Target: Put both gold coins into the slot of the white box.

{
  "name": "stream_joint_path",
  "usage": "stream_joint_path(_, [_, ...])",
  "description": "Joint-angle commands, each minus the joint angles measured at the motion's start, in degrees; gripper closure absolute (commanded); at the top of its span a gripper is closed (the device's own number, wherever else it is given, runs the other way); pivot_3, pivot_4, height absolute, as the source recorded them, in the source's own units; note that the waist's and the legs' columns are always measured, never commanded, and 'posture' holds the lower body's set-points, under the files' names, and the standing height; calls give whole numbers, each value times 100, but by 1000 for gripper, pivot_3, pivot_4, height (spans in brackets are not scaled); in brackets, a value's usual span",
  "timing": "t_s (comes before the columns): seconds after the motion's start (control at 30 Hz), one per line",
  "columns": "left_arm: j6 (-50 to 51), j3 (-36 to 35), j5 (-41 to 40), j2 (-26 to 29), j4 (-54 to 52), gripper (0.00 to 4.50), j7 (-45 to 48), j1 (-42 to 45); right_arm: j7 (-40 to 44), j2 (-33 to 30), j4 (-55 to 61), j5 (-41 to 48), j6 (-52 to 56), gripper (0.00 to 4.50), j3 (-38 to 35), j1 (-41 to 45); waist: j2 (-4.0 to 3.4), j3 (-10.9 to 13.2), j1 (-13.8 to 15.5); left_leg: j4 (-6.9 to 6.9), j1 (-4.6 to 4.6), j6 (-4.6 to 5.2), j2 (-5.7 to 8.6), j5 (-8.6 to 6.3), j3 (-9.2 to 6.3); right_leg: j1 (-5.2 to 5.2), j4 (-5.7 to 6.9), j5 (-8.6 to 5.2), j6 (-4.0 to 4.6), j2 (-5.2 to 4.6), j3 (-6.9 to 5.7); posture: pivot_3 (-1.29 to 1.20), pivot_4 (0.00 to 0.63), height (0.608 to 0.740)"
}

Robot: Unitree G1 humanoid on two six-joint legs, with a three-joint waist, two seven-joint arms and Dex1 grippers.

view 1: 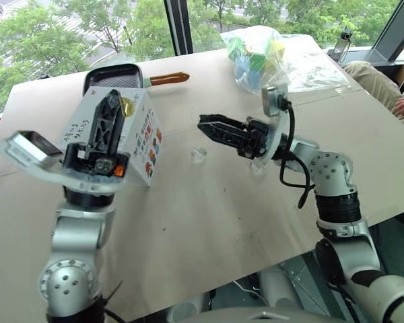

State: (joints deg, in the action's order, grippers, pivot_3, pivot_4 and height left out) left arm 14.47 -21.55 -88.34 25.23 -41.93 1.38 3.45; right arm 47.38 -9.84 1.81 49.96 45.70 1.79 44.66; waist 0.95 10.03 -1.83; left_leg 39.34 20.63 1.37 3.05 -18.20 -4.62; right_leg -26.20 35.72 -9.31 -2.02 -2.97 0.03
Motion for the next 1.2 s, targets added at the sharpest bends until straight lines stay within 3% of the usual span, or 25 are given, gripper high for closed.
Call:
stream_joint_path(0.03, [68,-468,581,632,158,4500,-696,406,334,-30,129,-360,-583,1230,90,364,0,0,0,-2,-2,0,0,0,0,0,1,0,0,1,1,0,150,721])
stream_joint_path(0.27, [1025,-773,2306,2385,934,4500,-1366,837,401,-51,-50,-796,-986,1230,105,849,2,3,6,-9,3,-1,5,0,-5,-2,-11,-1,-1,17,-3,0,150,721])
stream_joint_path(0.47, [2088,-638,3124,2954,1129,4500,-1836,834,575,-173,-244,-1487,-1646,1230,314,1048,-2,6,-5,-17,24,-2,5,0,-12,-21,-16,-1,-2,8,-6,0,150,721])
stream_joint_path(1.2, [4107,-146,3796,2288,1219,4500,-1856,1717,853,-349,-267,-1845,-1676,1230,430,1159,1,5,-26,-15,41,-4,7,1,-4,-48,4,0,-2,-12,2,0,150,721])
